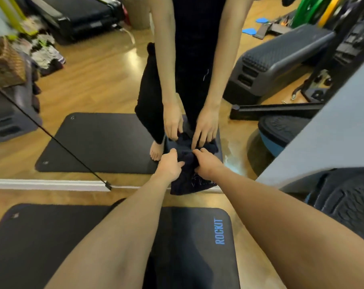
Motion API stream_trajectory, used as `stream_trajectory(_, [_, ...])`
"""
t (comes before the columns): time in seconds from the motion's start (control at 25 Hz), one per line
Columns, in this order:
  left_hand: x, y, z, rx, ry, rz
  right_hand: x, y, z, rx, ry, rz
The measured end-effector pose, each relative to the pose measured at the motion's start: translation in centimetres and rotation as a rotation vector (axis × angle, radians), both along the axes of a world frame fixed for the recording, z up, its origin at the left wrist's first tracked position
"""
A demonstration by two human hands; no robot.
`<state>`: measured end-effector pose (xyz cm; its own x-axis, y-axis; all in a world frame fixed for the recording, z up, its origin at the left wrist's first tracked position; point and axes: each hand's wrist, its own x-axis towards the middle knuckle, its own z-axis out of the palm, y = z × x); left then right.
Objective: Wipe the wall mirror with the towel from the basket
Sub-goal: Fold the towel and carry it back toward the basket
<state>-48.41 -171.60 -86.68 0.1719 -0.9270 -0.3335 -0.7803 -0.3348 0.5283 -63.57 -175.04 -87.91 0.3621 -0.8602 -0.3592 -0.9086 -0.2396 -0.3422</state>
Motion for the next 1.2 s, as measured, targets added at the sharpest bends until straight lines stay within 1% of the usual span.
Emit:
stream_trajectory(0.12, [4.3,0.6,1.8,-0.020,0.036,0.003,4.6,0.4,1.7,-0.001,-0.016,-0.019])
stream_trajectory(0.24, [7.5,1.6,5.0,-0.051,0.056,-0.007,7.7,1.2,5.1,-0.021,-0.003,-0.020])
stream_trajectory(0.32, [8.8,3.6,8.8,-0.071,0.050,0.025,9.0,2.7,8.9,-0.061,-0.021,0.000])
stream_trajectory(0.4, [9.4,7.1,14.4,-0.098,0.053,0.052,9.5,6.0,14.3,-0.109,-0.051,0.003])
stream_trajectory(0.6, [9.2,19.8,29.8,-0.220,0.103,0.080,9.1,18.0,30.2,-0.216,-0.107,0.063])
stream_trajectory(0.72, [9.8,30.8,38.1,-0.282,0.093,0.170,10.3,27.8,39.0,-0.258,-0.131,0.167])
stream_trajectory(0.8, [11.5,37.8,42.1,-0.296,0.092,0.244,12.1,34.1,43.6,-0.266,-0.147,0.256])
stream_trajectory(0.96, [17.5,48.7,46.9,-0.335,0.079,0.363,18.8,43.0,48.9,-0.251,-0.166,0.371])
stream_trajectory(1.08, [24.8,57.3,49.4,-0.346,0.079,0.462,26.8,50.1,51.0,-0.224,-0.204,0.455])
stream_trajectory(1.2, [33.8,64.6,50.4,-0.349,0.039,0.514,35.7,56.6,51.7,-0.203,-0.222,0.507])
